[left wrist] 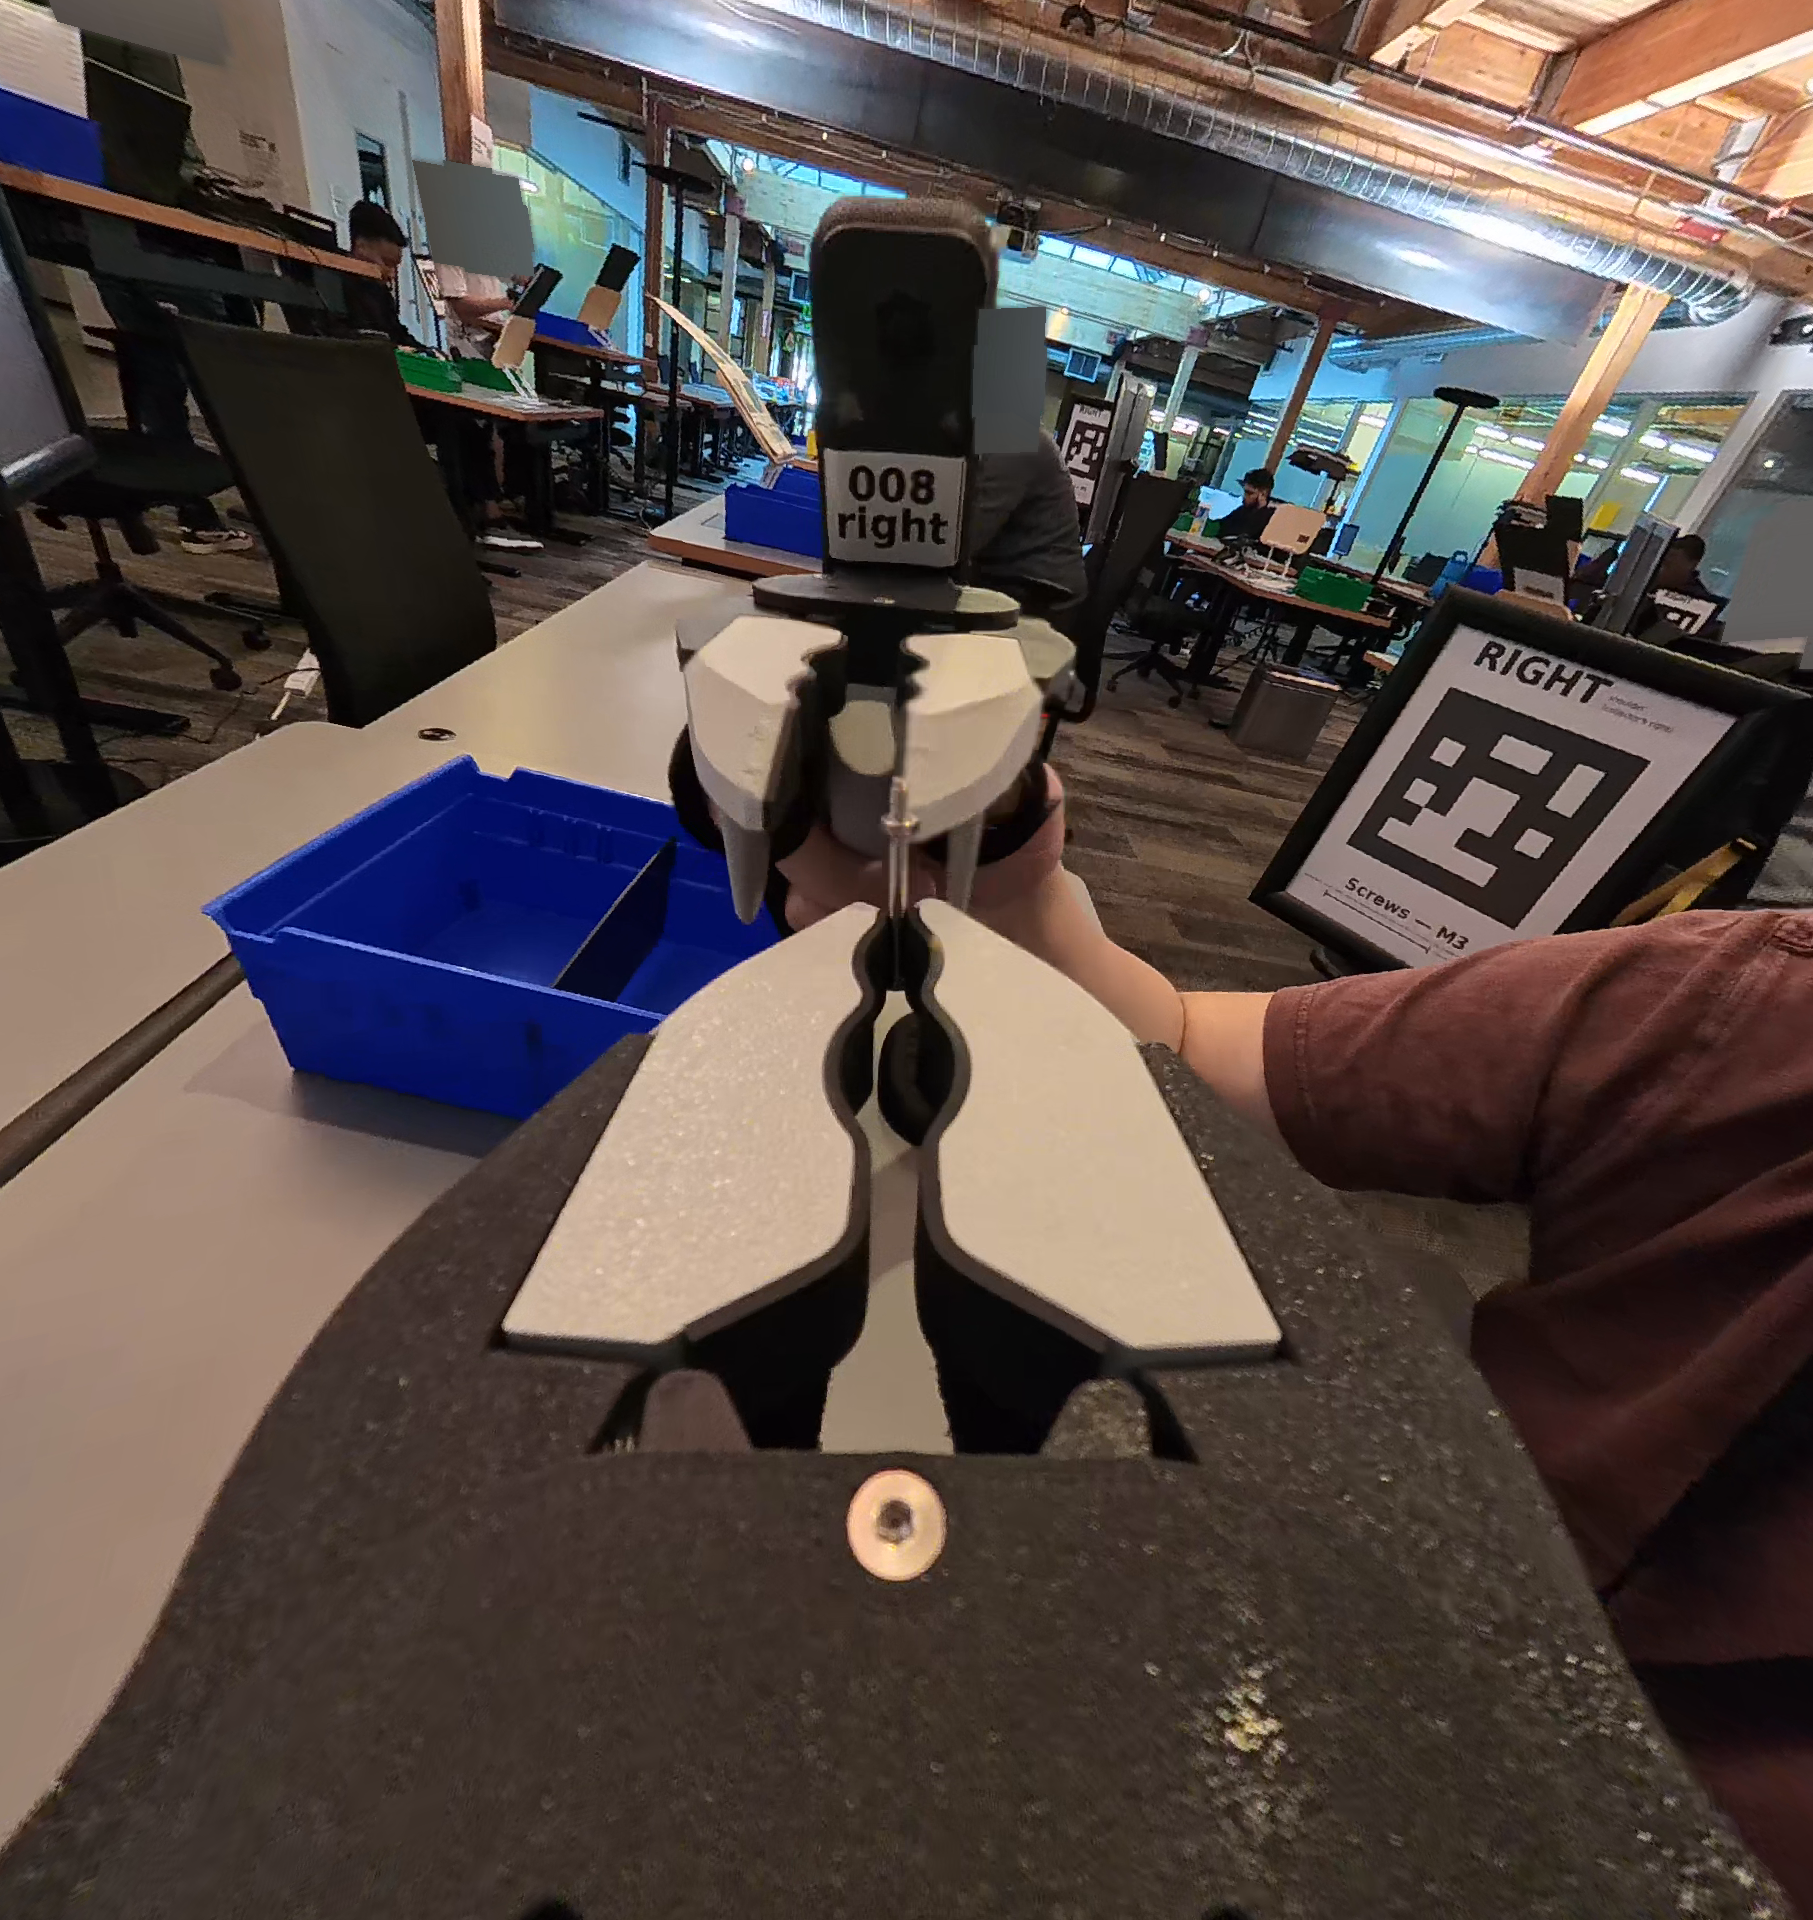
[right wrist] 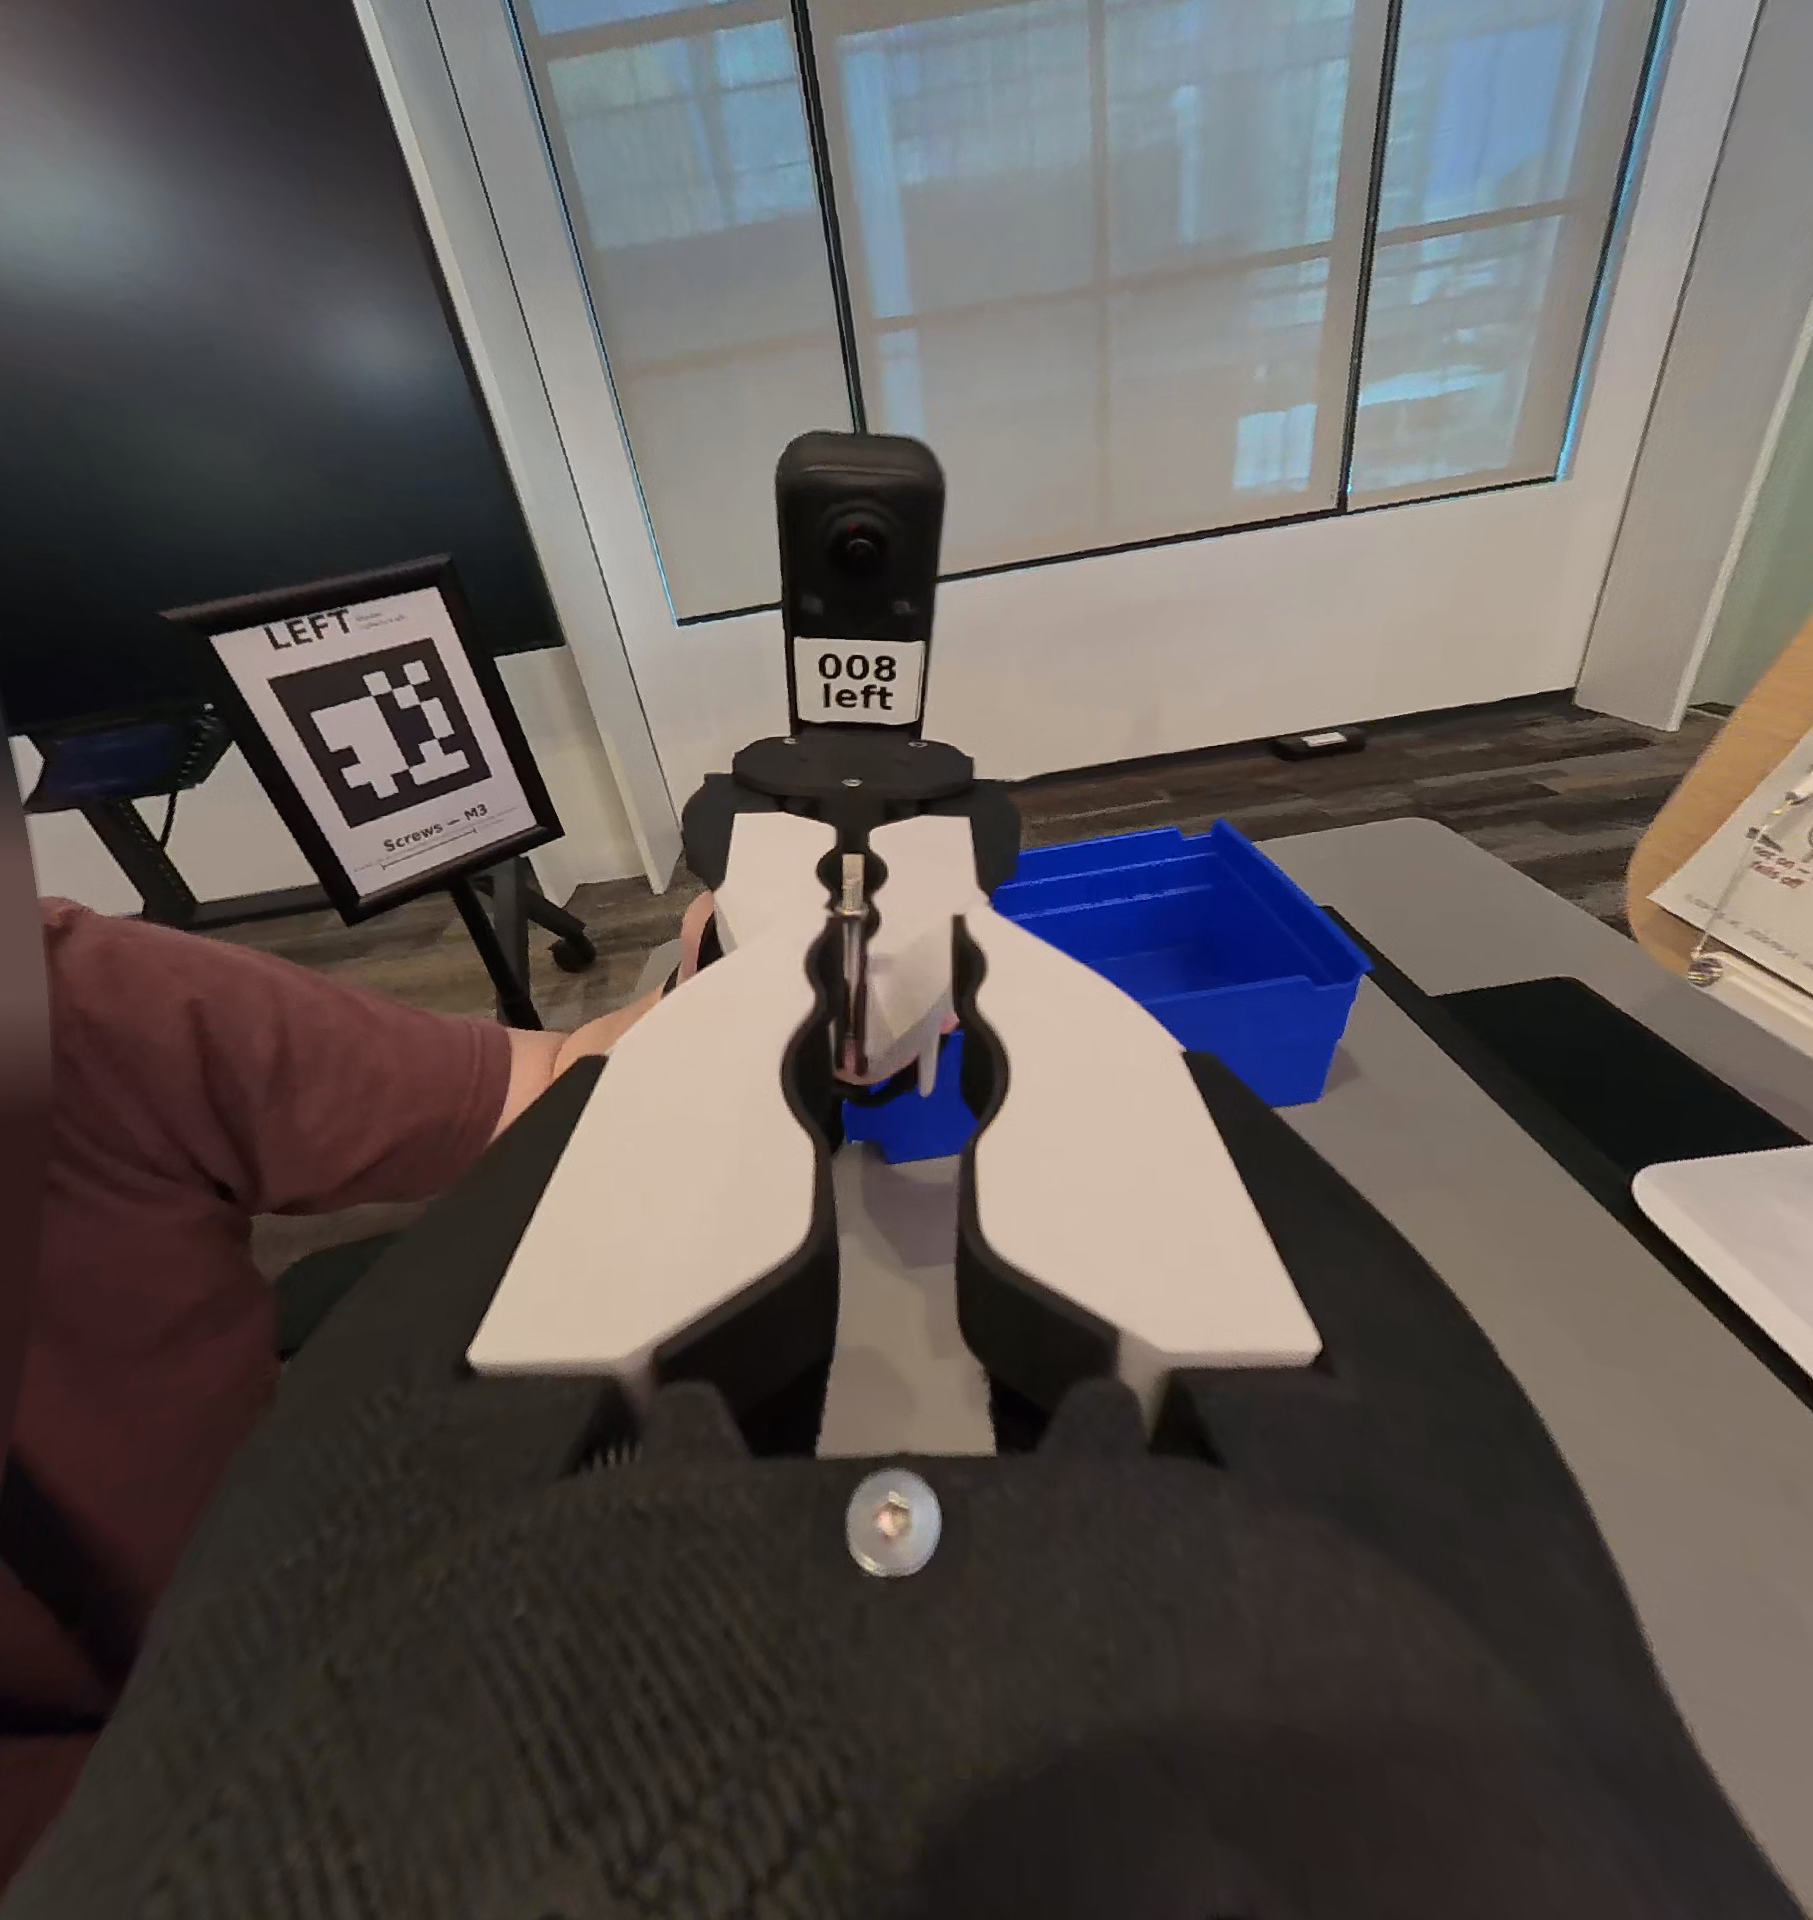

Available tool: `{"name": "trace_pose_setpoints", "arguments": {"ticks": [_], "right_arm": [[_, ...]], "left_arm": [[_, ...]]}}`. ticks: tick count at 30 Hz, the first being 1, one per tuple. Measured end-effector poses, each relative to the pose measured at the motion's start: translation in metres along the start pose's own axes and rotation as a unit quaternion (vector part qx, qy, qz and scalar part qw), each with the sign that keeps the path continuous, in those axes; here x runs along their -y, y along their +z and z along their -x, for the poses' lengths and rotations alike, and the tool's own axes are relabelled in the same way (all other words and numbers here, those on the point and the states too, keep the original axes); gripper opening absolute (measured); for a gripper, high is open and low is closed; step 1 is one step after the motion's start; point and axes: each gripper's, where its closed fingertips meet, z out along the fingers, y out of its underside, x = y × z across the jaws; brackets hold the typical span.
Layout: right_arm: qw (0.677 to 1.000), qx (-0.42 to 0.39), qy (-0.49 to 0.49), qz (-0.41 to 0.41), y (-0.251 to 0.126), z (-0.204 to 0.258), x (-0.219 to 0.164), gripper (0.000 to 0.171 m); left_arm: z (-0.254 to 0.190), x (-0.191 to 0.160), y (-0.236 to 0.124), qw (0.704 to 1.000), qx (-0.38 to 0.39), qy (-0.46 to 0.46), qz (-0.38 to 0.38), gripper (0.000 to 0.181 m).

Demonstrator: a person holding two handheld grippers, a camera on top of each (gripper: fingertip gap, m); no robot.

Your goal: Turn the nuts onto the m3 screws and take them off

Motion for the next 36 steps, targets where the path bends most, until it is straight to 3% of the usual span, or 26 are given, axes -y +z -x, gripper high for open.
{"name": "trace_pose_setpoints", "arguments": {"ticks": [7,28,32,36], "right_arm": [[0.999,0.025,0.019,-0.016,0.001,0.008,0.004,0.019],[1.000,-0.019,0.023,-0.009,-0.003,-0.011,-0.001,0.019],[0.999,0.014,0.034,-0.022,-0.002,-0.001,0.003,0.019],[1.000,-0.001,0.028,0.004,0.005,-0.005,-0.008,0.027]], "left_arm": [[0.002,-0.002,0.001,1.000,-0.002,-0.005,0.003,0.002],[0.007,-0.004,0.000,1.000,-0.010,-0.019,-0.002,0.002],[0.007,-0.007,0.002,1.000,-0.011,-0.020,0.003,0.002],[0.004,-0.007,0.002,1.000,-0.015,-0.009,0.006,0.002]]}}
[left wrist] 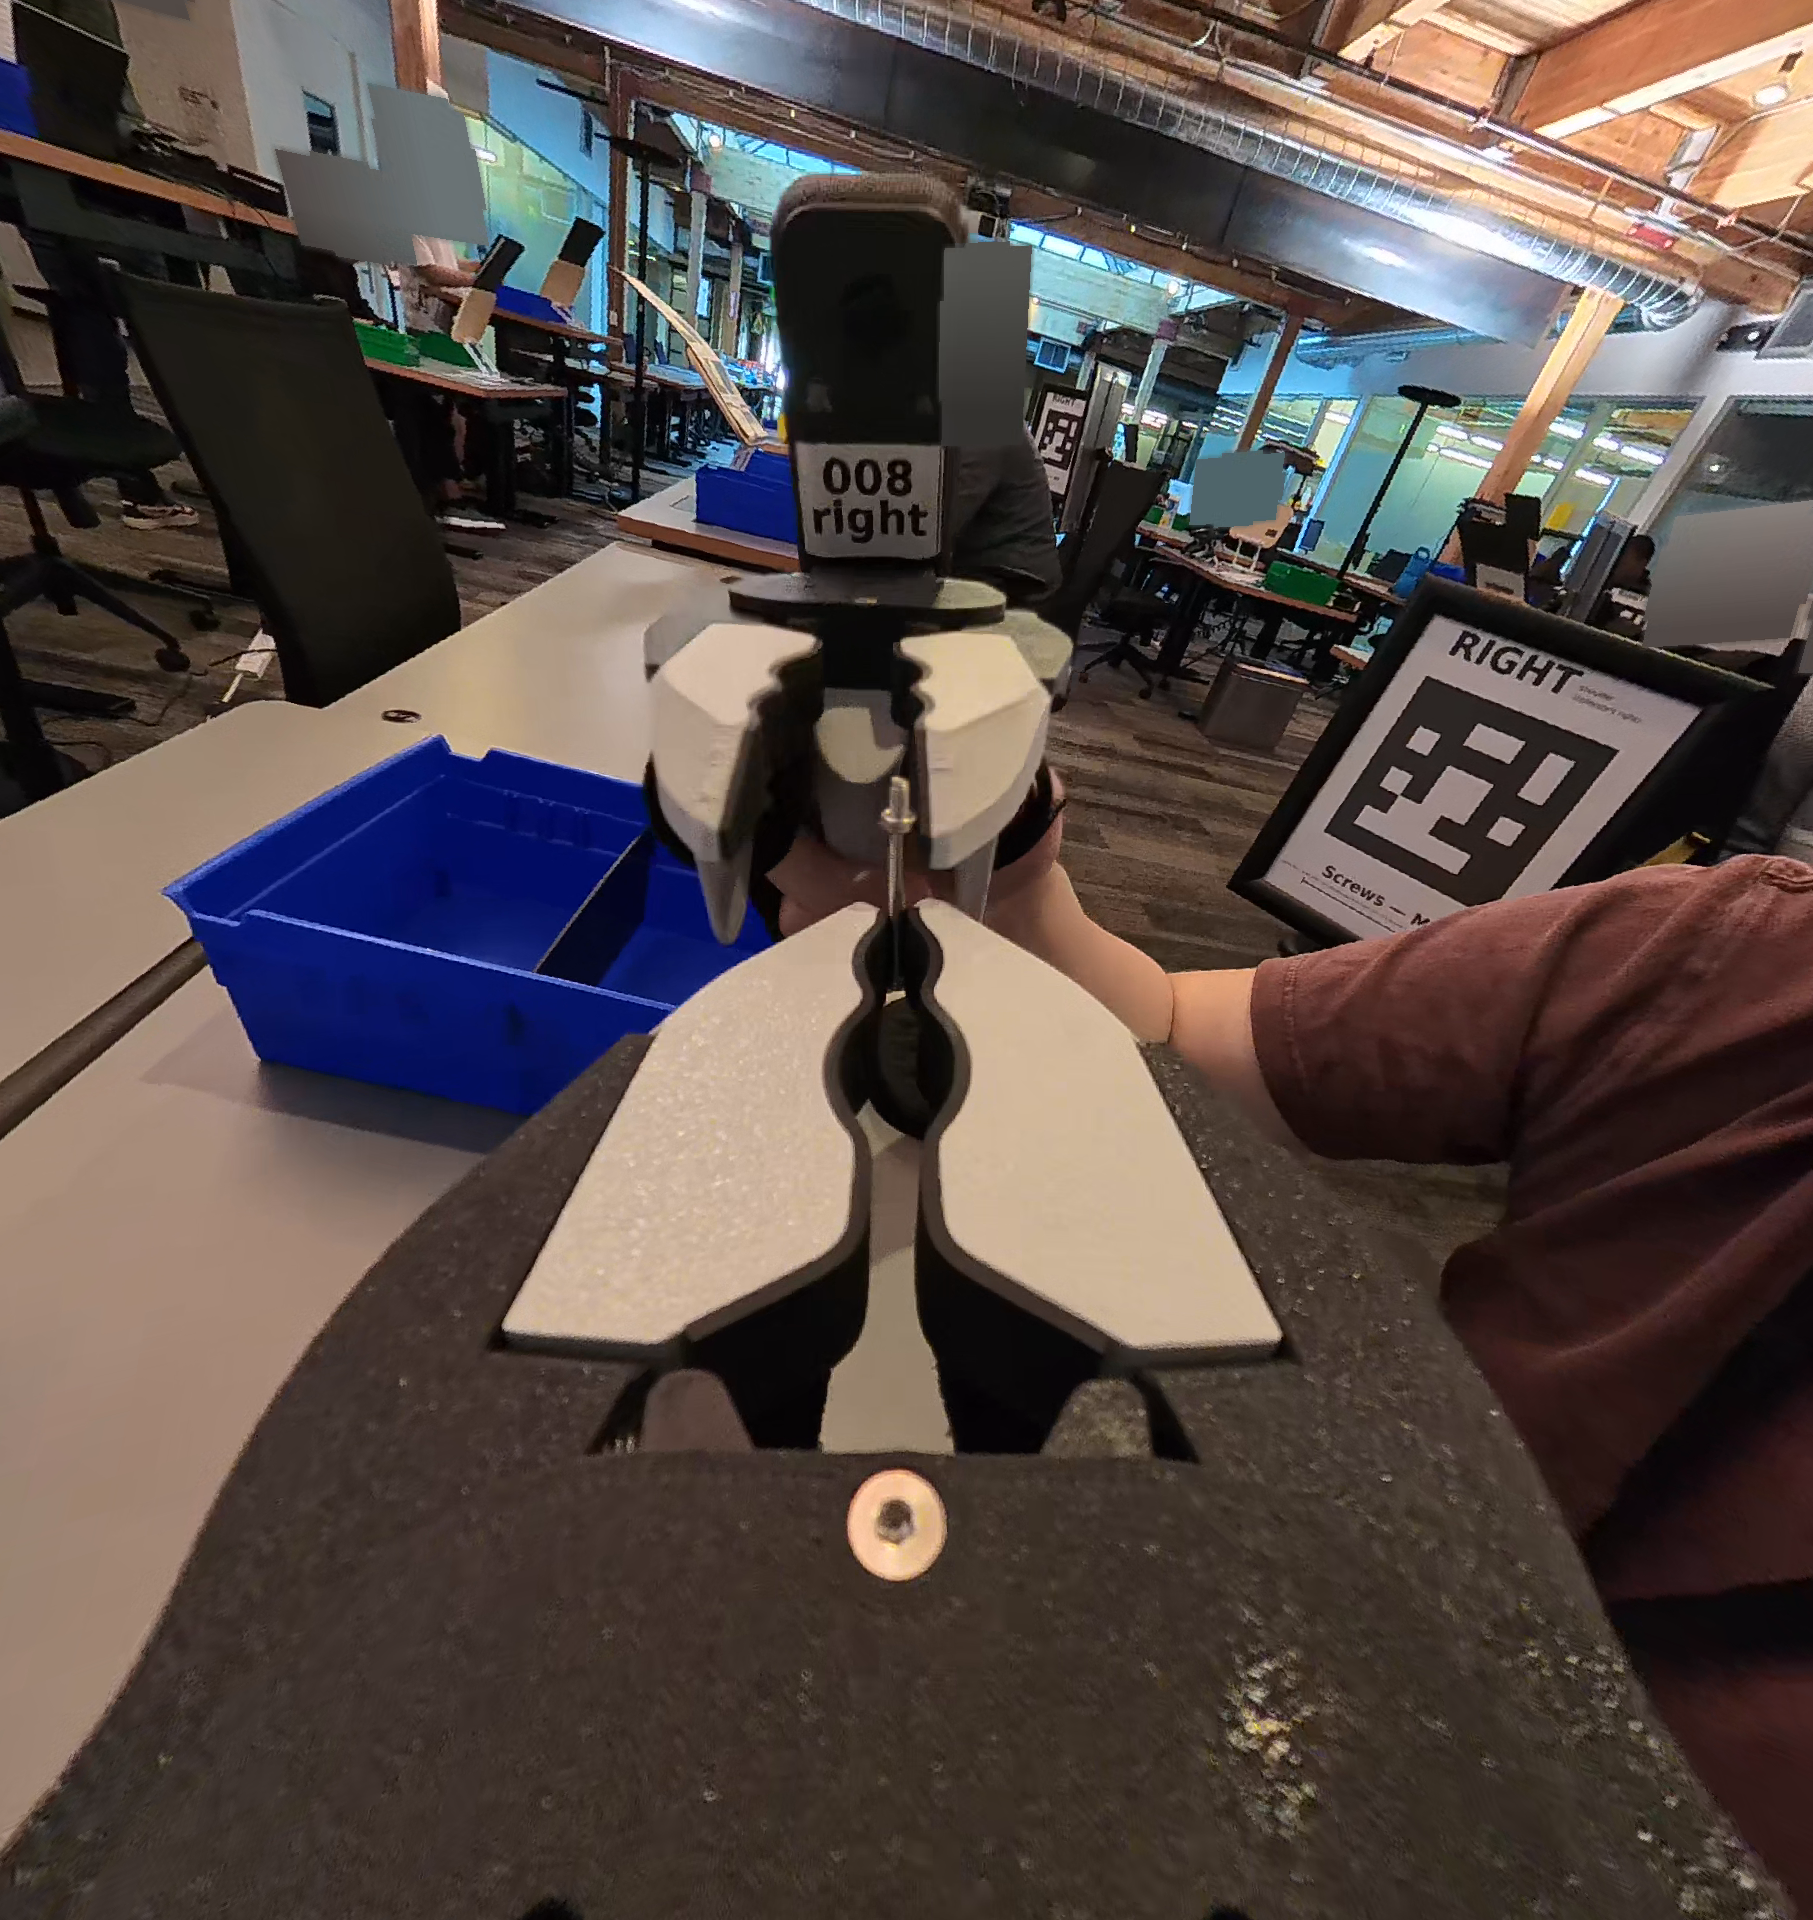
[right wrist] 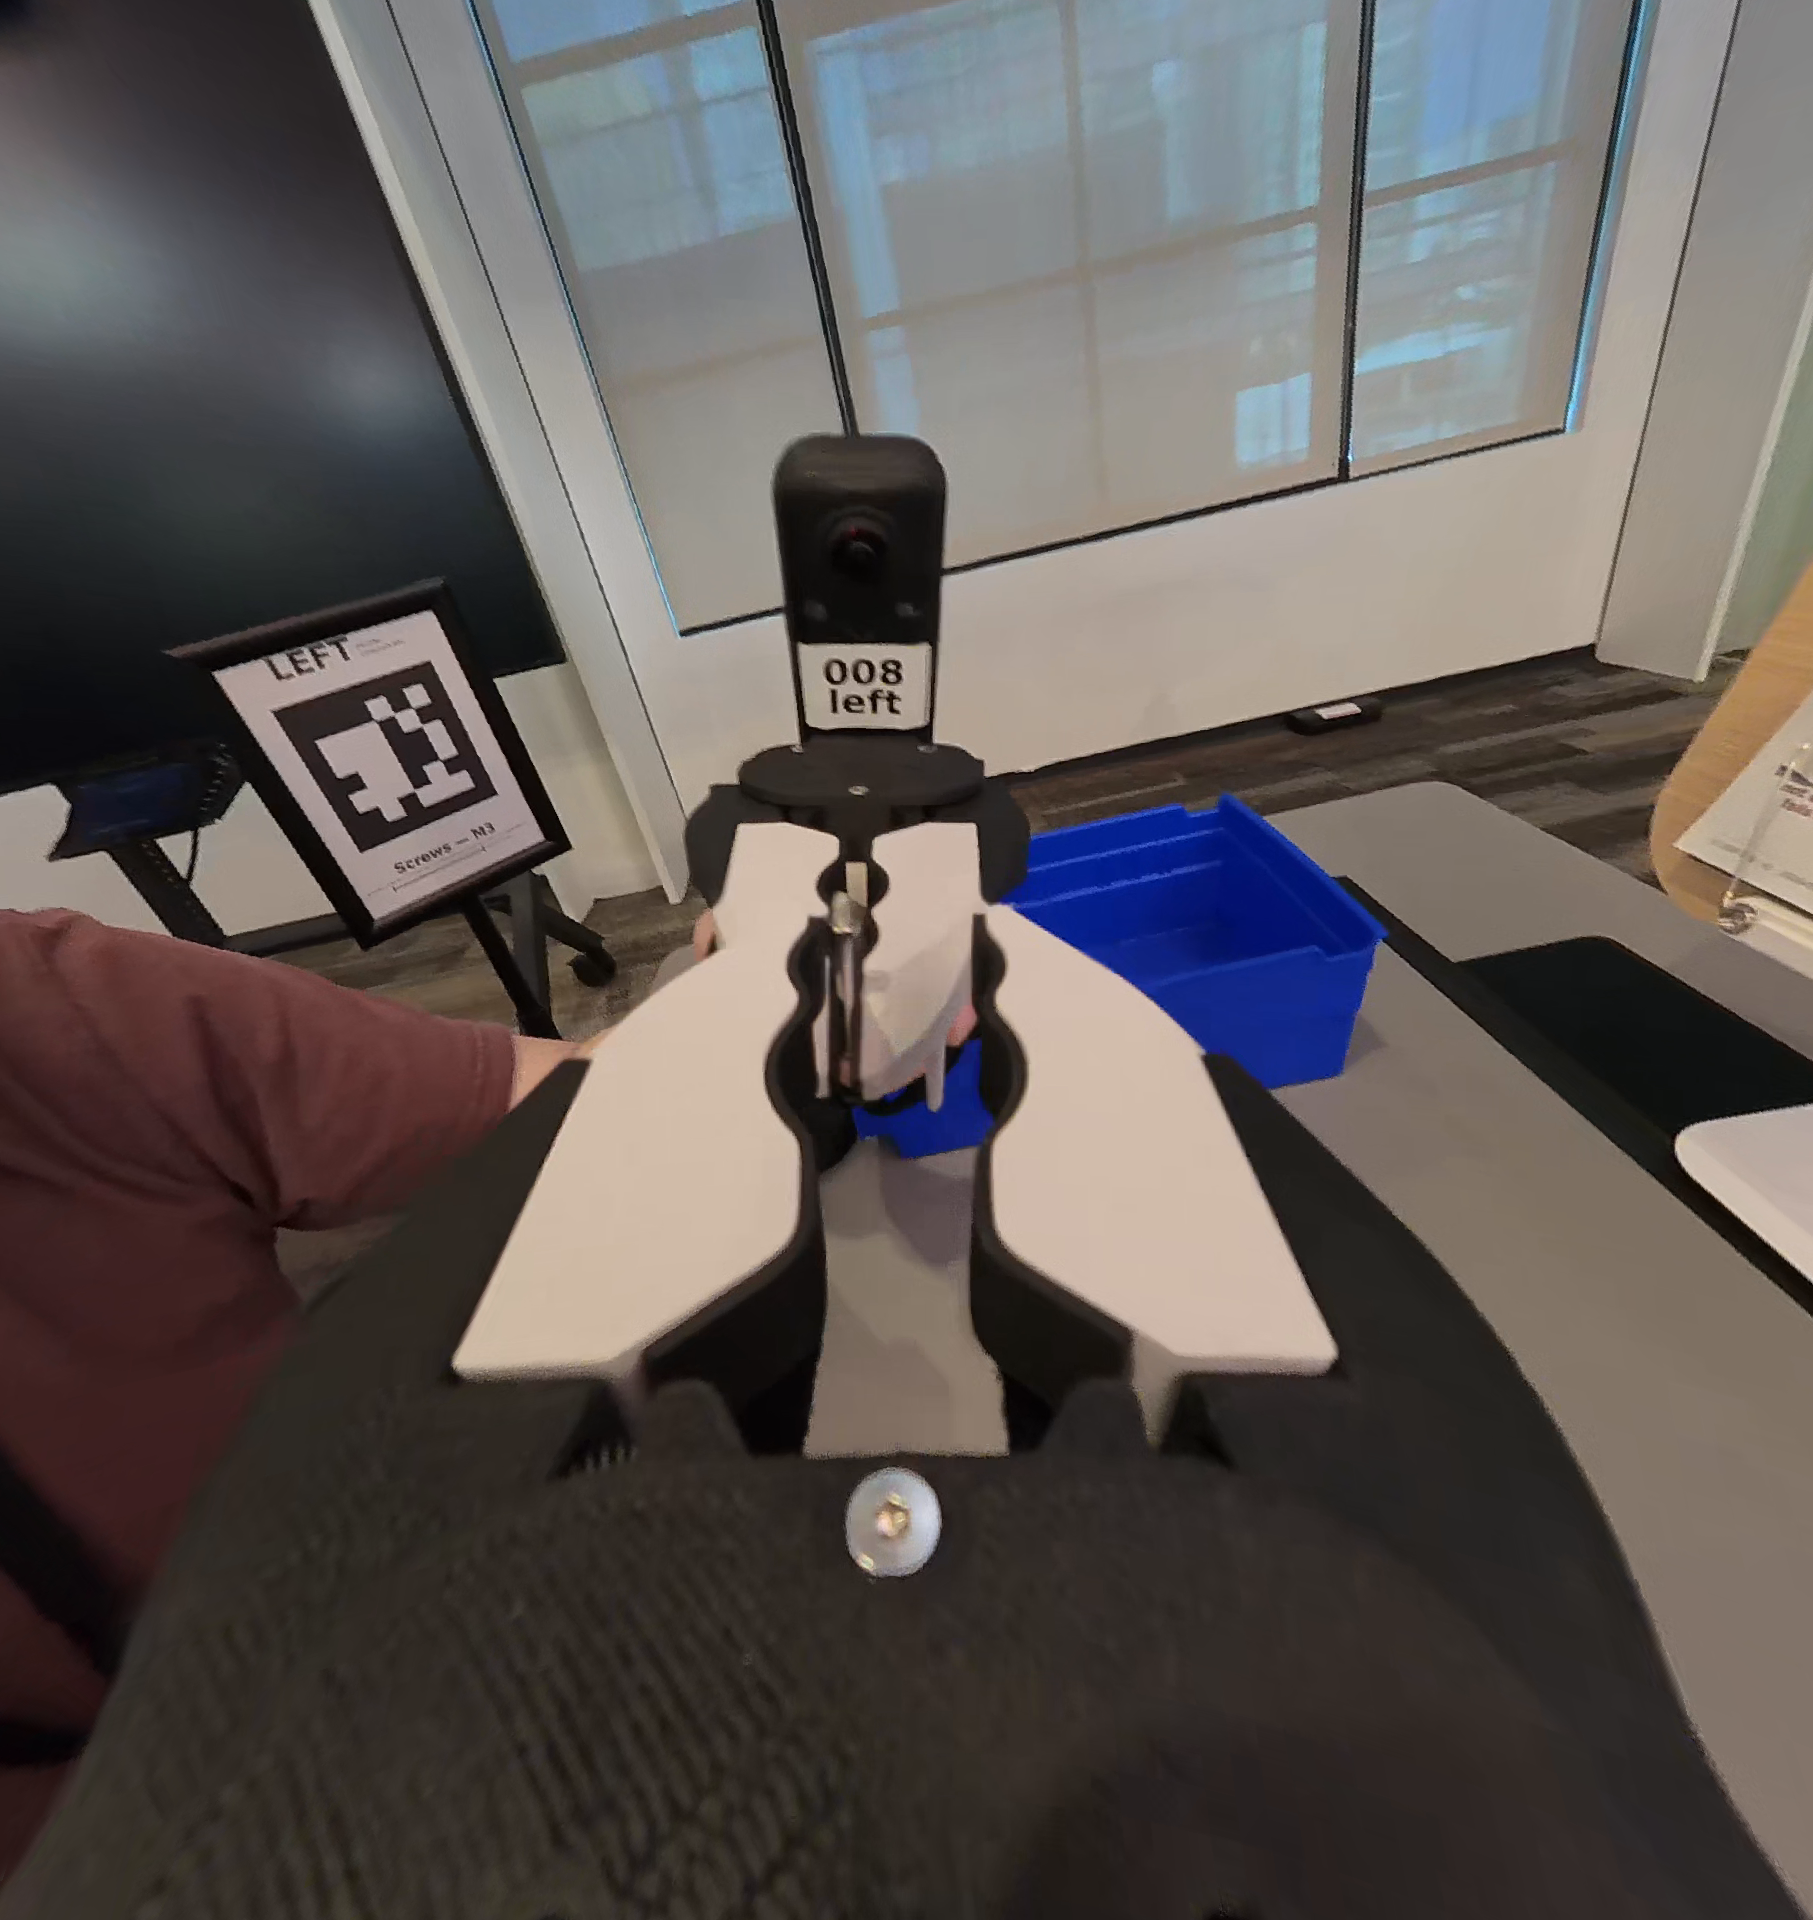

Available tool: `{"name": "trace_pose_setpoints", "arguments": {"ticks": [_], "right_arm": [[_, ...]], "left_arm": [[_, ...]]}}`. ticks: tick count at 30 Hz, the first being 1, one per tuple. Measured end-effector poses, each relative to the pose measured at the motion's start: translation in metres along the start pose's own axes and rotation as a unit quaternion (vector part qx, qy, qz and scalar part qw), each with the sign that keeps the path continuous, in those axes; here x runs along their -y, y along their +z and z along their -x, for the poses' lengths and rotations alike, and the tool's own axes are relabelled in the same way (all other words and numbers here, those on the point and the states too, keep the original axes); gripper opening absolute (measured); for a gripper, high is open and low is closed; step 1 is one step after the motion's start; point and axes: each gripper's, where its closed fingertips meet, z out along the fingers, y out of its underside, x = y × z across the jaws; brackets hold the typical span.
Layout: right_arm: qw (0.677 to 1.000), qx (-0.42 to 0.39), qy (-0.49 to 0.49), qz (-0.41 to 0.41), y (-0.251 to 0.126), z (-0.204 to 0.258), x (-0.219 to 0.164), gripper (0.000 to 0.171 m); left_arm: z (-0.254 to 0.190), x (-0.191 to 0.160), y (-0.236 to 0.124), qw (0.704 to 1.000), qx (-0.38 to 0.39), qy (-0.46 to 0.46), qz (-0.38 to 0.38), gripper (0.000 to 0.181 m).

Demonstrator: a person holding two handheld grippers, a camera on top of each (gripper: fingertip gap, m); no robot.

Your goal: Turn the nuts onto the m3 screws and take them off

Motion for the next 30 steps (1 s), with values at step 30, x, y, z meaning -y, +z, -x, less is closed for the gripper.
{"name": "trace_pose_setpoints", "arguments": {"ticks": [30], "right_arm": [[0.997,0.050,0.041,-0.045,-0.003,0.007,0.010,0.033]], "left_arm": [[-0.005,0.000,-0.002,1.000,-0.015,-0.008,-0.001,0.002]]}}
